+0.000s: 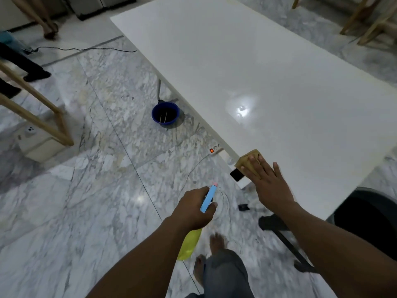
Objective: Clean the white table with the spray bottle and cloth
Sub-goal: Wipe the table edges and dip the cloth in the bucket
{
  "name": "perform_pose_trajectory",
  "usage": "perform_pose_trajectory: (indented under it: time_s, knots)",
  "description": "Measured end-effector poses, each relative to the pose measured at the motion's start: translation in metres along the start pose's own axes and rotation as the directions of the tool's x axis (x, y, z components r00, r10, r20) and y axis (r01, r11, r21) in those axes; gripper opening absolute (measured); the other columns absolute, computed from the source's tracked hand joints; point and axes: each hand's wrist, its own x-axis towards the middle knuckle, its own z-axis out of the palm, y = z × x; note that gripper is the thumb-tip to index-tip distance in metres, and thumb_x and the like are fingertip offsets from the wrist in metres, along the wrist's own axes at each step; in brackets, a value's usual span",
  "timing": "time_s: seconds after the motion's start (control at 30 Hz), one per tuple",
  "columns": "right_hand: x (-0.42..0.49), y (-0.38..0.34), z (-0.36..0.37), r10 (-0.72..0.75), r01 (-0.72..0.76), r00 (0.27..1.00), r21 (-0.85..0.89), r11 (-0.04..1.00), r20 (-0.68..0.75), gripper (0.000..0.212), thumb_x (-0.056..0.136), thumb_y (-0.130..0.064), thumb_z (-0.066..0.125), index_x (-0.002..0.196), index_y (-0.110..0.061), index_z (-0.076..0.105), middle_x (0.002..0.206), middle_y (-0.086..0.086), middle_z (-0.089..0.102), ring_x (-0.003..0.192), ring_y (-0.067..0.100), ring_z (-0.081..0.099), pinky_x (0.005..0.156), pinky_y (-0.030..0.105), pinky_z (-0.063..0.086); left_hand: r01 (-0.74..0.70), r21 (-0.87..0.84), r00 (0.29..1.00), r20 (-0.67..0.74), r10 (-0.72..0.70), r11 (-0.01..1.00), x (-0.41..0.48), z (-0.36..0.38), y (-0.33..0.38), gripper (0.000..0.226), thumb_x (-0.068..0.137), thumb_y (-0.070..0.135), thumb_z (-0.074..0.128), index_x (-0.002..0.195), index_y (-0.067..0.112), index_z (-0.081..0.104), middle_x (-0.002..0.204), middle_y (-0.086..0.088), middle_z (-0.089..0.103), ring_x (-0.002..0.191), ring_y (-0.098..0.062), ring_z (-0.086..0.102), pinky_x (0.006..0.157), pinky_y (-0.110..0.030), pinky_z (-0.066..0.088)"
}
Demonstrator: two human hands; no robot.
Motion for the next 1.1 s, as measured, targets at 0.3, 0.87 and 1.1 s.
perform_pose_trajectory:
  time_s: [0.3, 0.87, 1.1]
  knots:
    - [-0.1, 0.022, 0.004, 0.019, -0.021, 0.997, -0.023, 1.0, -0.072, 0.1, 0.067, 0.001, 0.058, 0.156, -0.029, 0.024, 0.167, 0.006, 0.01, 0.153, 0.032, 0.008, 0.116, 0.06, 0.019, -0.072, 0.016, 0.997, 0.011, 0.072, 0.997, -0.037, 0.058, 0.052, 0.021, 0.098, 0.023, 0.065, 0.096, 0.003, 0.061, 0.088, -0.018, 0.068, 0.079, -0.037, 0.063, 0.073, -0.049, 0.052]
    - [-0.269, 0.049, -0.056, 0.52, -0.456, 0.65, 0.832, -0.316, 0.554, 0.046, 0.1, -0.022, 0.044, 0.141, -0.041, 0.044, 0.121, 0.011, 0.064, 0.075, 0.019, 0.062, 0.055, 0.034, 0.054, -0.145, 0.02, 0.989, 0.042, 0.144, 0.989, -0.122, 0.164, 0.163, 0.017, 0.097, 0.025, 0.068, 0.093, 0.01, 0.059, 0.084, -0.01, 0.066, 0.069, -0.018, 0.054, 0.065, -0.03, 0.043]
    - [-0.27, 0.073, -0.142, 0.204, 0.031, 0.716, 0.261, -0.965, 0.668, 0.053, 0.093, -0.054, 0.051, 0.123, -0.013, 0.069, 0.122, 0.018, 0.069, 0.098, 0.038, 0.068, 0.103, 0.055, 0.045, -0.284, 0.166, 0.952, 0.17, 0.256, 0.944, -0.106, 0.12, 0.223, 0.018, 0.096, 0.03, 0.069, 0.093, 0.014, 0.062, 0.087, -0.002, 0.063, 0.072, -0.016, 0.053, 0.063, -0.024, 0.041]
